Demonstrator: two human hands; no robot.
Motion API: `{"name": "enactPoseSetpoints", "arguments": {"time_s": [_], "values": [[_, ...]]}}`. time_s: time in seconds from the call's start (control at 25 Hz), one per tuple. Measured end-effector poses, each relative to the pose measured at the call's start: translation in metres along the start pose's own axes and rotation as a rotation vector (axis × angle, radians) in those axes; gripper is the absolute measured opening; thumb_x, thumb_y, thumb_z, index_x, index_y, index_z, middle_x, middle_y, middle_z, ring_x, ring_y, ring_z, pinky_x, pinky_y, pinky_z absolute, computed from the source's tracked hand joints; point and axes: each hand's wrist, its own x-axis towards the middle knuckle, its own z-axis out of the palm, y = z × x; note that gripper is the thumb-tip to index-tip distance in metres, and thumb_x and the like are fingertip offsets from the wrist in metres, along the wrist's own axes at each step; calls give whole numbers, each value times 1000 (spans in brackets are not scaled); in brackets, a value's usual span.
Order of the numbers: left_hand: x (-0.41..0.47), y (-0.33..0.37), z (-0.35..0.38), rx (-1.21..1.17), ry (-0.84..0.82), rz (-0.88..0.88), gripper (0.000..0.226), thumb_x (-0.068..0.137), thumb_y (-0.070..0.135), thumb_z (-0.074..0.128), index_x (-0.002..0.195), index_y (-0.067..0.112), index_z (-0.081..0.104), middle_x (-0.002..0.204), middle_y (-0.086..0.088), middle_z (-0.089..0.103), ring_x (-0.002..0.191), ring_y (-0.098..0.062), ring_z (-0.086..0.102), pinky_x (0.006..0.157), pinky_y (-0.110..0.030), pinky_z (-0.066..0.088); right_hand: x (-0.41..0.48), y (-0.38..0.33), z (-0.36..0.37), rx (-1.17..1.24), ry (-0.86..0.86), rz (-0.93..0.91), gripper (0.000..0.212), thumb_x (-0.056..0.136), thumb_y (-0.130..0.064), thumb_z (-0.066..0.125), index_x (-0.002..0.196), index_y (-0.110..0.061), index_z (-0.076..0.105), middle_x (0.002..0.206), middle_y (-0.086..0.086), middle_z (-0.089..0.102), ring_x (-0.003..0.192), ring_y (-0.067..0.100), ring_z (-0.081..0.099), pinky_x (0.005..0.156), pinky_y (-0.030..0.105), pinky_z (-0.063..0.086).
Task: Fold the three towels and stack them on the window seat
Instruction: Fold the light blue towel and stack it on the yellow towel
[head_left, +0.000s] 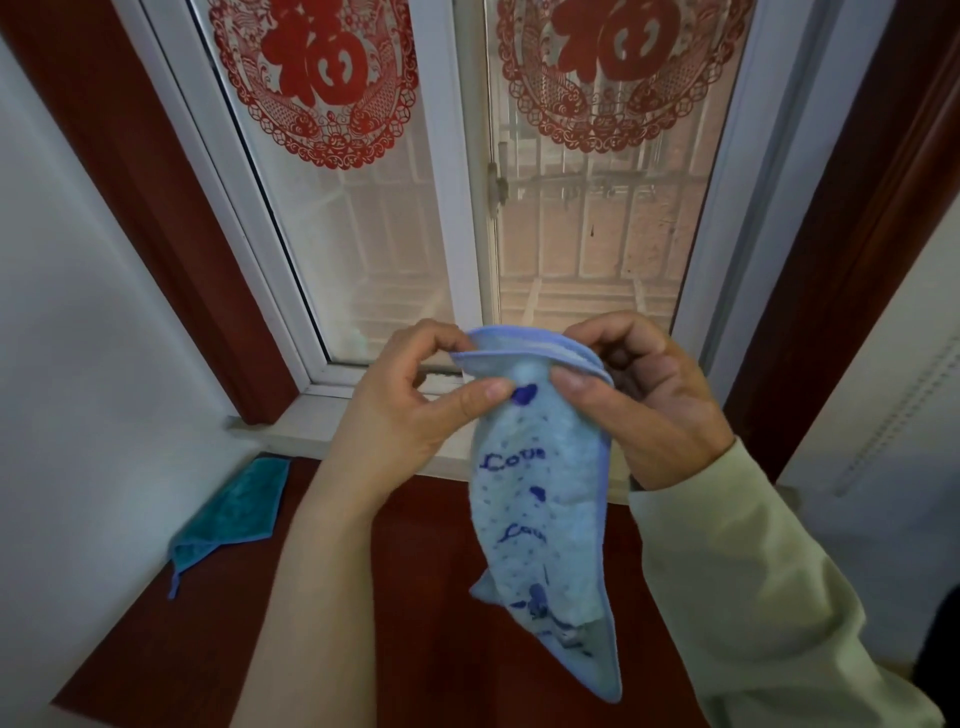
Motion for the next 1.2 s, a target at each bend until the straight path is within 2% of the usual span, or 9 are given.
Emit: {"name": "enactPoseSetpoints", "arguments": {"time_s": [0.08, 0.16, 0.24, 0.32, 0.52, 0.8, 0.96, 1.08, 1.2], "values": [[-3, -3, -7, -158, -56, -47, 40, 76, 34, 86, 87, 6, 59, 97, 9, 77, 92, -5, 71, 80, -24, 53, 1, -3, -4, -18, -3, 1, 24, 76, 0, 70, 87, -21, 64, 79, -10, 68, 71, 9, 62, 67, 22, 52], [-5, 2, -9, -216, -17, -9, 39, 77, 29, 86, 78, 8, 52, 75, 12, 71, 72, -3, 66, 65, -19, 50, 0, -3, -7, -39, 9, 19, 23, 74, -2, 73, 85, -22, 65, 78, -7, 68, 70, 11, 62, 67, 23, 52], [-5, 8, -10, -281, 23, 44, 38, 76, 23, 86, 76, 15, 49, 72, 10, 66, 70, -8, 61, 61, -22, 50, -1, -4, -10, -24, 26, 36, 23, 74, -2, 73, 83, -22, 65, 77, -6, 69, 69, 11, 62, 66, 23, 52], [-3, 18, -9, -393, 50, 88, 31, 76, 12, 81, 78, 18, 50, 74, 10, 68, 70, -6, 62, 62, -21, 52, -1, -7, -13, -4, 26, 41, 25, 74, -2, 72, 82, -24, 66, 78, -6, 69, 70, 11, 63, 66, 23, 54], [-4, 40, 2, -397, 31, 174, 25, 78, 19, 82, 93, 27, 64, 80, 11, 68, 71, -7, 63, 62, -23, 54, -2, -19, -12, 32, -90, 142, 26, 78, -1, 66, 103, -8, 66, 88, -1, 74, 81, 14, 71, 69, 26, 57], [-2, 39, 7, -499, 61, 125, 37, 80, 21, 78, 114, 21, 63, 80, 4, 74, 73, -11, 71, 66, -26, 59, 0, -24, 2, 112, 17, 156, 13, 87, -12, 63, 95, -7, 71, 79, -1, 75, 74, 11, 71, 66, 23, 56], [-5, 7, 10, -584, -218, -60, 61, 65, 39, 90, 120, 24, 68, 106, -1, 78, 97, -19, 76, 78, -29, 60, 3, -19, 0, 154, 70, 198, 16, 87, -13, 59, 90, -10, 74, 79, 5, 74, 72, 17, 71, 65, 29, 57], [-15, -10, 27, -525, -284, -195, 25, 77, 16, 85, 101, 18, 79, 105, -7, 80, 94, -17, 76, 79, -30, 61, 5, -18, -6, 192, 119, 225, 16, 87, -15, 63, 94, -3, 71, 82, 16, 72, 73, 29, 69, 66, 39, 57], [-14, -7, 41, -602, -191, -228, 17, 84, 13, 73, 98, 18, 81, 103, -12, 80, 91, -24, 76, 82, -39, 63, 6, -17, -20, 172, 143, 239, 15, 84, -16, 68, 96, -8, 71, 85, 12, 75, 76, 25, 73, 64, 35, 59]]}}
